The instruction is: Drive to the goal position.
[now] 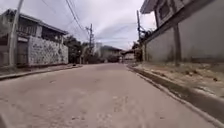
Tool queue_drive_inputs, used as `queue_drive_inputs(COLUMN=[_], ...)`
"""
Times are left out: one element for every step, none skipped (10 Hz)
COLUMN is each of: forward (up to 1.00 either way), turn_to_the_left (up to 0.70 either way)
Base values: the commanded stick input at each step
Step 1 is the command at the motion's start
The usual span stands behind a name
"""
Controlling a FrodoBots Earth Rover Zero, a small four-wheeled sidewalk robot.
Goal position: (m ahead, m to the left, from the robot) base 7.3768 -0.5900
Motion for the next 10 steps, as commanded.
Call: queue_drive_inputs(forward=[1.0,1.0,1.0,1.0,1.0,1.0,1.0,1.0,1.0,1.0], turn_to_the_left=[0.0,0.0,0.0,0.0,0.0,0.0,-0.26,-0.38,-0.18,0.0])
